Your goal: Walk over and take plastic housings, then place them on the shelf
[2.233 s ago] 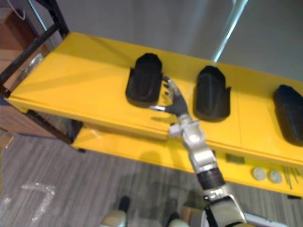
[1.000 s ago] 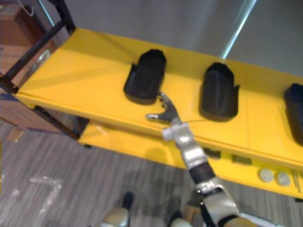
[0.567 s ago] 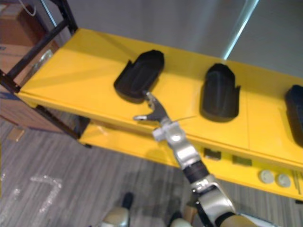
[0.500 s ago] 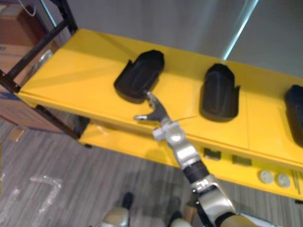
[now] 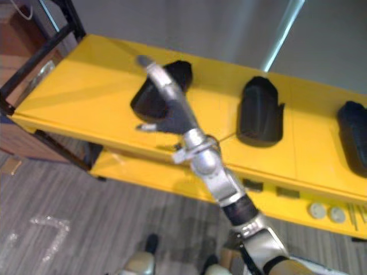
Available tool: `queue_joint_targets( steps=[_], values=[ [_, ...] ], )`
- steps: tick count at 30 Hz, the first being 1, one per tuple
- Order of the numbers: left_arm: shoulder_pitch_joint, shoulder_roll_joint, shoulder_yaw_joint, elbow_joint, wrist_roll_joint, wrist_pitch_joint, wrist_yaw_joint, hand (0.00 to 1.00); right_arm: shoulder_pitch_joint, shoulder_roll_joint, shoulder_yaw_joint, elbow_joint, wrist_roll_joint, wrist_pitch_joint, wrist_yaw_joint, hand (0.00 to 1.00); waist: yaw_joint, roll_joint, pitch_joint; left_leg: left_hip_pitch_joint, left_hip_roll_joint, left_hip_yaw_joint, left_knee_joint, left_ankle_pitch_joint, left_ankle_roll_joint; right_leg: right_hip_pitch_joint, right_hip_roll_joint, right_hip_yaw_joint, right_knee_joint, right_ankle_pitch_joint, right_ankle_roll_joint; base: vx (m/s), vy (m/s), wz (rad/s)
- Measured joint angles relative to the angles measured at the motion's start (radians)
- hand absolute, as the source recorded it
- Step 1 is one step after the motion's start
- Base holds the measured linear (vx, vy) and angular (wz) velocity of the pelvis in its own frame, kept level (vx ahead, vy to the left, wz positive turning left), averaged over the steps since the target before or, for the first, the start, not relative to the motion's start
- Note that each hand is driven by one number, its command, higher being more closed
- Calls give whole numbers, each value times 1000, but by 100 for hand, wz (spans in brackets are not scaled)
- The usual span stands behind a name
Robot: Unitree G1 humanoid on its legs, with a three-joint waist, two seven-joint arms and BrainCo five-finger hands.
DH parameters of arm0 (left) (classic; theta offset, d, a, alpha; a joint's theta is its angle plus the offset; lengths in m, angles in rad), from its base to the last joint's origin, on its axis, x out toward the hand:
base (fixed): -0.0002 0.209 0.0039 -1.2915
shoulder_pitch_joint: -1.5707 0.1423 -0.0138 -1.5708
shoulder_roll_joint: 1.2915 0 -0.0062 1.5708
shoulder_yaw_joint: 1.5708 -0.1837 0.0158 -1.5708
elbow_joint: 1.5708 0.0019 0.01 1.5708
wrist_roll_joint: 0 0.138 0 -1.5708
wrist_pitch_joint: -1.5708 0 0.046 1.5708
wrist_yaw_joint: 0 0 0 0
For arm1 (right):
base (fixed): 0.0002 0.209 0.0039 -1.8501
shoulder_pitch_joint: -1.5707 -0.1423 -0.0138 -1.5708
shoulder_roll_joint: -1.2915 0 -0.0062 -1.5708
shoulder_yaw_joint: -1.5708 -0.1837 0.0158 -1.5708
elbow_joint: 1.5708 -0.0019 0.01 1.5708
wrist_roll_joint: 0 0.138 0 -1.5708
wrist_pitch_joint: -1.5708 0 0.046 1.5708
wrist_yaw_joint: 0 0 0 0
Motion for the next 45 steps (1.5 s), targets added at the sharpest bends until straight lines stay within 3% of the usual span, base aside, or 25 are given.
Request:
queue_joint_targets(
  steps=[7,9,13,17,25,33,37,40,45],
  values=[
    [0,19,6,0,10,25,7,0,-121,-93,62,97,41,1,188,0,6,-22,-14,0,1,-22,-7,4,-4,11,4,-13,-5,0,0,-20,-14,7],
    [-1,24,5,-1,11,40,9,0,-145,-104,103,125,35,7,206,0,6,-26,-17,0,2,-23,-7,5,-5,11,5,-15,-5,0,0,0,0,0],
    [-18,26,3,-1,20,53,9,0,-167,-113,109,240,-70,49,175,0,30,-29,-19,-3,4,-27,-7,7,-7,12,8,-22,-6,0,0,-6,-25,4],
    [-19,28,-4,-11,20,59,13,0,-183,-125,105,293,-157,89,143,0,34,-30,-19,-17,3,-51,-4,14,-7,11,8,-39,-7,0,-1,-5,-21,14],
    [-19,30,-14,-39,20,77,26,0,-254,-126,100,426,-157,177,125,0,52,-30,-19,-22,2,-59,5,16,-8,13,9,-50,-10,0,-1,-9,-9,3],
    [-20,29,-14,-42,20,83,25,0,-261,-127,77,506,-156,223,119,0,56,-25,-16,-34,0,-72,11,18,-8,13,9,-62,-10,-1,-1,-14,-10,5],
    [-24,29,-14,-45,20,91,26,0,-271,-129,71,535,-152,255,146,0,56,-14,-9,-34,0,-72,12,18,-8,13,8,-62,-9,0,-1,0,0,0],
    [-31,24,-15,-51,20,97,25,0,-287,-137,56,557,-112,293,209,0,57,-4,-3,-35,0,-73,14,18,-8,13,9,-62,-9,-1,-1,0,0,0],
    [-31,23,-15,-58,20,98,25,0,-294,-156,55,563,-79,296,263,0,57,-1,-1,-35,-1,-72,14,18,-8,13,8,-62,-9,-1,-1,0,0,0]
  ],
)
